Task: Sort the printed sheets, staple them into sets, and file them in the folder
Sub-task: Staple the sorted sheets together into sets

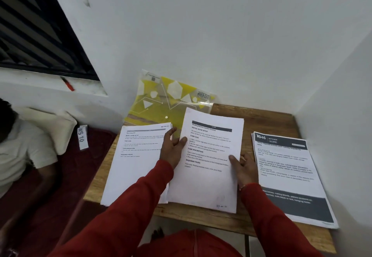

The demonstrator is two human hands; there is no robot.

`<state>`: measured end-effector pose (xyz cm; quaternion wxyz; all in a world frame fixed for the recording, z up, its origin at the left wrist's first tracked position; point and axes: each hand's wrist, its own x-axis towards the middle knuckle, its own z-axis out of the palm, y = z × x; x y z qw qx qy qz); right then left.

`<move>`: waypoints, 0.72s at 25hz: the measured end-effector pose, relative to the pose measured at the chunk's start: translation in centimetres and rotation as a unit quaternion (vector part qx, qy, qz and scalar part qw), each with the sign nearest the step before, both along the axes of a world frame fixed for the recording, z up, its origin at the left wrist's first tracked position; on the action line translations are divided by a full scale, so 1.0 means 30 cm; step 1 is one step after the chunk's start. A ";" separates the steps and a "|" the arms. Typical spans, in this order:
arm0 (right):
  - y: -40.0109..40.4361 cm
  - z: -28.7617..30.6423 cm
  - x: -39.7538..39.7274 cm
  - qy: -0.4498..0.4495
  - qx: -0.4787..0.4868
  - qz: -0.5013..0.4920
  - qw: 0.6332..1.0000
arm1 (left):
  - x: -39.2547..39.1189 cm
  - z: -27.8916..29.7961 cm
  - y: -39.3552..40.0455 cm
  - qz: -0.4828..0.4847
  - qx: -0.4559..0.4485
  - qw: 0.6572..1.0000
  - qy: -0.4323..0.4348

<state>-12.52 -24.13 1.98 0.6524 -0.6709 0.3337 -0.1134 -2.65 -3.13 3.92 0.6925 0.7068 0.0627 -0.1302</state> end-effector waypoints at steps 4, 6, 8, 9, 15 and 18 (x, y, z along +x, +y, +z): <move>0.034 0.002 0.049 -0.023 0.022 -0.035 0.999 | -0.027 -0.052 0.071 -0.076 0.113 0.990 0.023; 0.058 0.003 0.067 -0.020 0.016 -0.016 1.000 | -0.050 -0.074 0.110 -0.098 0.137 0.986 0.010; 0.099 0.006 0.088 -0.002 0.017 0.028 0.999 | -0.058 -0.066 0.154 -0.073 0.144 0.987 -0.006; 0.126 0.013 0.100 0.011 0.020 0.055 0.998 | -0.054 -0.065 0.179 -0.056 0.154 0.986 -0.013; 0.319 0.013 0.213 0.036 0.018 0.171 0.984 | -0.021 -0.071 0.392 0.030 0.231 0.972 -0.024; 0.412 0.005 0.262 0.038 0.017 0.221 0.974 | -0.013 -0.114 0.494 0.054 0.285 0.957 -0.026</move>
